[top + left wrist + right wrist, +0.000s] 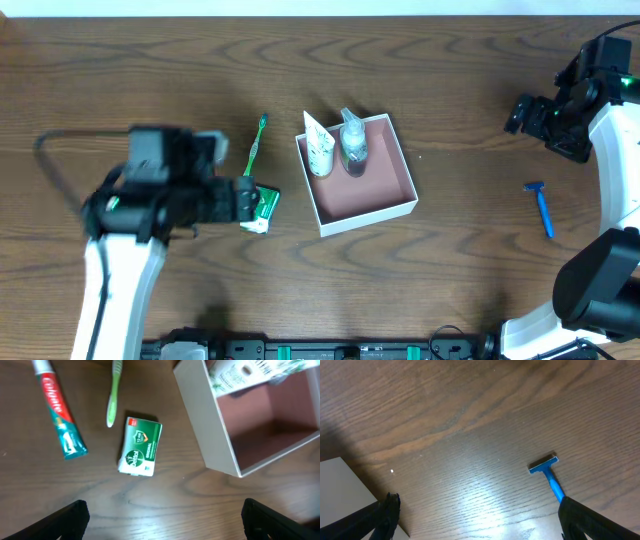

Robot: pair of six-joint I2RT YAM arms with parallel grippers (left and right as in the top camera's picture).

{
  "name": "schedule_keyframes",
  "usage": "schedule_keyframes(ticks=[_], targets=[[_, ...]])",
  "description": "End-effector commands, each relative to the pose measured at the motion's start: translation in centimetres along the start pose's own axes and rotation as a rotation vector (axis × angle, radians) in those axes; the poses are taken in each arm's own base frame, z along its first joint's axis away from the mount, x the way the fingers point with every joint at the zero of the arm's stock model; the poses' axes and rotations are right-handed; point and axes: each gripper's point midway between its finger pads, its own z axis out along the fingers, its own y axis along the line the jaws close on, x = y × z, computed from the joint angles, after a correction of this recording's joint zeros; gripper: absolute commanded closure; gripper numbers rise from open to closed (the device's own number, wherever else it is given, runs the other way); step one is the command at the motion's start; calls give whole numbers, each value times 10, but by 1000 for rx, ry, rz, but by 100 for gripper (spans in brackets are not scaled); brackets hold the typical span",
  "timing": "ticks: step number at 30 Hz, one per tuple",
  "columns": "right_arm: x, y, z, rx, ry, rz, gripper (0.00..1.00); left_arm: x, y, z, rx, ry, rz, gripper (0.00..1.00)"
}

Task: Pack container
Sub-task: 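Move the left gripper toward the green Dettol soap box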

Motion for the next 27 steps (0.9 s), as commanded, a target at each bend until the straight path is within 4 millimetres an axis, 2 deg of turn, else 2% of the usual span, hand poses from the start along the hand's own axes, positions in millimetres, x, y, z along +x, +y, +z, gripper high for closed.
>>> schedule_keyframes(ticks=[1, 4, 10, 15, 27], targets=[[1, -3, 2, 1, 9, 20, 1, -4, 6, 22, -67, 64, 60, 2], [1, -3, 2, 1, 9, 20, 1, -11, 10, 45, -73, 100, 59, 2], [1, -3, 2, 1, 9, 20, 1, 3, 20, 77, -88, 233, 32, 2], [1, -3, 2, 1, 9, 20, 1, 13, 36, 98, -161, 322, 32, 2], [1, -3, 2, 1, 9, 20, 1, 26, 47, 138, -170, 427, 16, 2]])
